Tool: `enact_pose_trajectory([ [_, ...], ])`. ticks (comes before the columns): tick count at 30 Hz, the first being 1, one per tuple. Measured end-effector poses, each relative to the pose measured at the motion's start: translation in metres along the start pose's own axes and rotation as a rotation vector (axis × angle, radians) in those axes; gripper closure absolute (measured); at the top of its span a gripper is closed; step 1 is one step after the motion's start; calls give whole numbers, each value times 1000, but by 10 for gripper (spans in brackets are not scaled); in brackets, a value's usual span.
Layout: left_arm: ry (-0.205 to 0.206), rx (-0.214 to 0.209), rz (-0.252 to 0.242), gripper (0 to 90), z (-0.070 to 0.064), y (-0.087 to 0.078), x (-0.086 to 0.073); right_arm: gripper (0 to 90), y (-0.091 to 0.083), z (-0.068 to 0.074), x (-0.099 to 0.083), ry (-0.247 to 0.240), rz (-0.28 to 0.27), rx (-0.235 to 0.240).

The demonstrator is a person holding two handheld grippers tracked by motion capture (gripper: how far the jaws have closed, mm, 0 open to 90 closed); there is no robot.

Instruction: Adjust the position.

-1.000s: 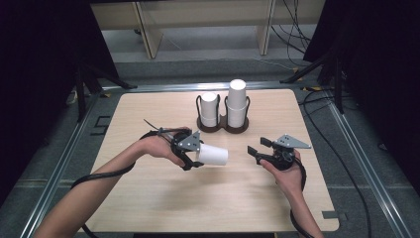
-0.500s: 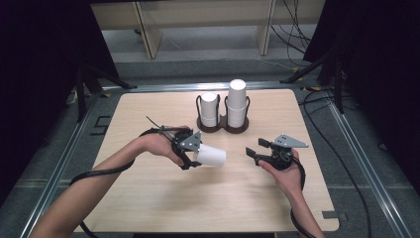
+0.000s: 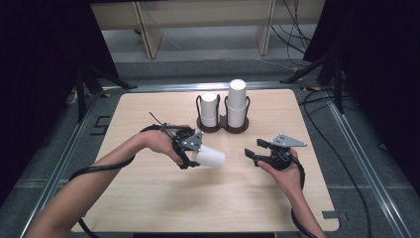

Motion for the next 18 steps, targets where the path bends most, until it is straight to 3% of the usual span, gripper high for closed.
enact_pose_trajectory([
  [7,7,-3,23,261,1,-3,1,306,1,3,-1,1,0,29],
  [9,9,-3,28,262,1,-4,1,307,3,1,0,-24,-10,7],
  [10,9,0,29,262,2,-4,1,307,1,5,-3,22,19,16],
  [13,10,0,32,264,2,-4,1,306,4,3,0,-33,-10,22],
  [17,21,0,43,268,3,-5,2,306,4,4,-1,-5,-12,27],
  [18,22,-5,47,270,2,-5,3,306,1,3,-2,-2,9,5],
])
Point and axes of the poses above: each handheld gripper's, and its own axes: y roughly forward along the jaws, x roughly out of its top, z roughly to its left, the point moved 6 cm from there along y, roughly forward along the jaws, and after that the axes turned 14 degrees about z, right-handed, at the moved point
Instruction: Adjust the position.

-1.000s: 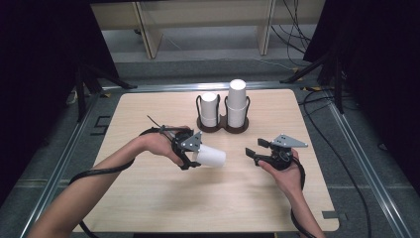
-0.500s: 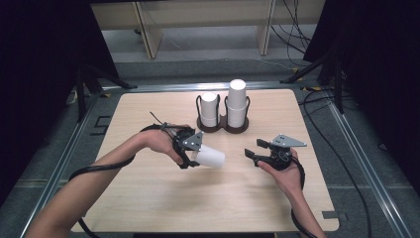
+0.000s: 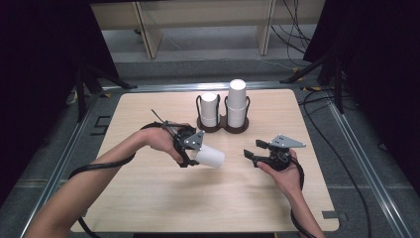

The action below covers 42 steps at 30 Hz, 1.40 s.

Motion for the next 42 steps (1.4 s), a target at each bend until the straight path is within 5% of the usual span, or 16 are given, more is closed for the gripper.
enact_pose_trajectory([
  [2,8,-1,5,271,0,0,0,306,-1,4,-1,37,13,14],
  [8,27,-3,43,272,0,-2,3,306,1,1,2,-45,-11,6],
  [12,37,-7,85,273,1,-1,3,306,1,7,0,-16,18,27],
  [15,63,-8,123,273,2,-3,3,306,2,6,2,-66,3,29],
  [26,80,2,183,271,4,-4,4,307,5,11,4,-98,13,33],
  [27,82,4,188,271,4,-4,4,306,5,13,3,-74,20,47],
  [42,116,20,261,271,4,-4,5,306,10,20,4,-144,38,52],
])
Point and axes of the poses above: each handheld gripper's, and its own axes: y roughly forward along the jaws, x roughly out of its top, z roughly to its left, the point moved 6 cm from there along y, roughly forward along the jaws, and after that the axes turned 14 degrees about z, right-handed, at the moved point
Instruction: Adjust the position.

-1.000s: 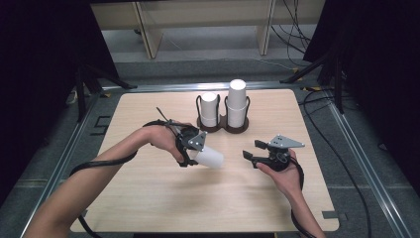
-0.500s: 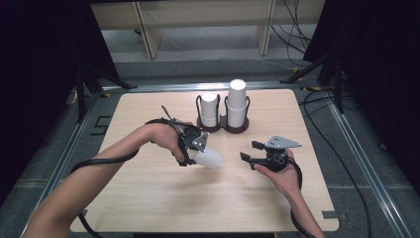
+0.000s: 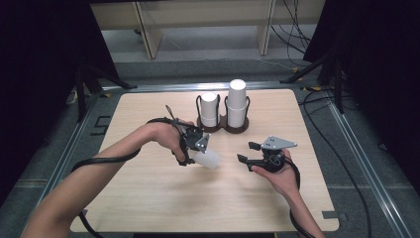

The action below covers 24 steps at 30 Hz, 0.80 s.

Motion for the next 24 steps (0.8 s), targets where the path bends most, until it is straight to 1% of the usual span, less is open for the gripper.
enact_pose_trajectory([
  [1,2,2,2,271,0,0,0,306,0,-1,0,-13,1,-23],
  [3,2,0,5,271,0,-1,1,306,0,0,0,-16,3,-23],
  [6,11,1,14,271,1,-2,2,304,0,3,0,0,15,-11],
  [7,14,-1,20,271,0,-3,2,304,1,3,1,3,6,-9],
  [8,16,-1,24,271,0,-3,2,304,1,2,2,-27,7,-11],
  [9,17,-1,27,271,0,-3,2,304,1,3,2,-30,10,-17],
  [10,19,0,28,271,0,-3,2,304,2,5,1,-23,16,1],
  [11,19,-3,29,271,1,-3,3,304,2,7,1,-22,30,6],
  [12,21,-3,31,271,1,-3,3,303,3,8,2,-27,28,10],
  [13,25,-6,36,271,1,-3,3,302,3,7,2,-50,26,-10],
  [14,26,-7,41,271,1,-3,3,300,4,8,4,-87,24,-9],
  [15,30,-6,45,271,1,-3,3,300,4,8,4,-87,24,-9],
  [16,33,-4,51,271,1,-3,3,299,5,10,4,-76,28,-5],
  [18,39,-7,58,271,1,-3,3,298,6,13,4,-84,38,4],
  [19,40,-9,59,271,1,-3,3,298,6,14,4,-79,42,6],
  [20,41,-10,61,271,1,-3,4,298,7,15,5,-91,42,7],
  [21,41,-11,64,271,0,-3,4,298,8,16,7,-113,34,8],
  [22,43,-11,66,271,0,-3,4,298,8,18,7,-109,46,19],
  [24,46,-15,73,271,0,-3,4,298,9,20,8,-116,39,18],
])
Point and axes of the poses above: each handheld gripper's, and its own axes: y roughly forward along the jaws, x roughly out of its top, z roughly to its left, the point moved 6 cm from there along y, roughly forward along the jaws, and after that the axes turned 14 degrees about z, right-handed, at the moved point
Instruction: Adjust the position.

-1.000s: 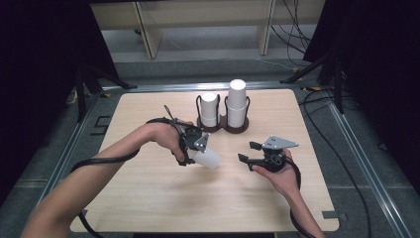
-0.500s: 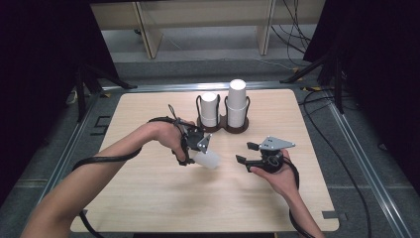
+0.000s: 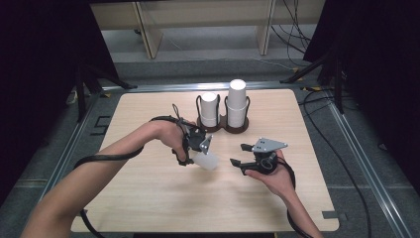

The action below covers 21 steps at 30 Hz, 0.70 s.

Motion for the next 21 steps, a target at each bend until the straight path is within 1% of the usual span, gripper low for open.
enact_pose_trajectory([
  [2,4,1,6,271,0,1,1,297,2,4,1,-10,13,10],
  [3,6,2,10,271,0,1,1,297,3,4,2,-20,7,5],
  [5,9,3,22,271,1,1,1,298,6,7,4,-36,15,10],
  [6,10,12,19,271,1,1,1,298,8,8,5,-40,20,17],
  [8,10,5,20,271,2,1,2,298,9,10,6,-39,17,22],
  [9,11,5,23,271,2,1,2,298,10,10,7,-50,19,17],
  [10,11,5,24,271,2,1,2,298,12,13,8,-59,21,23],
  [12,12,3,27,271,2,1,2,298,13,14,9,-61,24,28],
  [13,13,3,28,271,2,1,2,298,14,15,10,-71,23,22],
  [15,15,1,30,271,2,0,3,298,16,18,12,-78,32,35],
  [16,16,1,30,271,2,0,3,298,18,19,14,-83,19,32],
  [18,26,-2,38,272,1,0,3,298,20,22,16,-94,30,41],
  [20,31,-2,47,272,1,-1,3,298,21,22,16,-100,32,37],
  [21,31,-3,51,272,2,-1,3,298,22,22,17,-110,23,28],
])
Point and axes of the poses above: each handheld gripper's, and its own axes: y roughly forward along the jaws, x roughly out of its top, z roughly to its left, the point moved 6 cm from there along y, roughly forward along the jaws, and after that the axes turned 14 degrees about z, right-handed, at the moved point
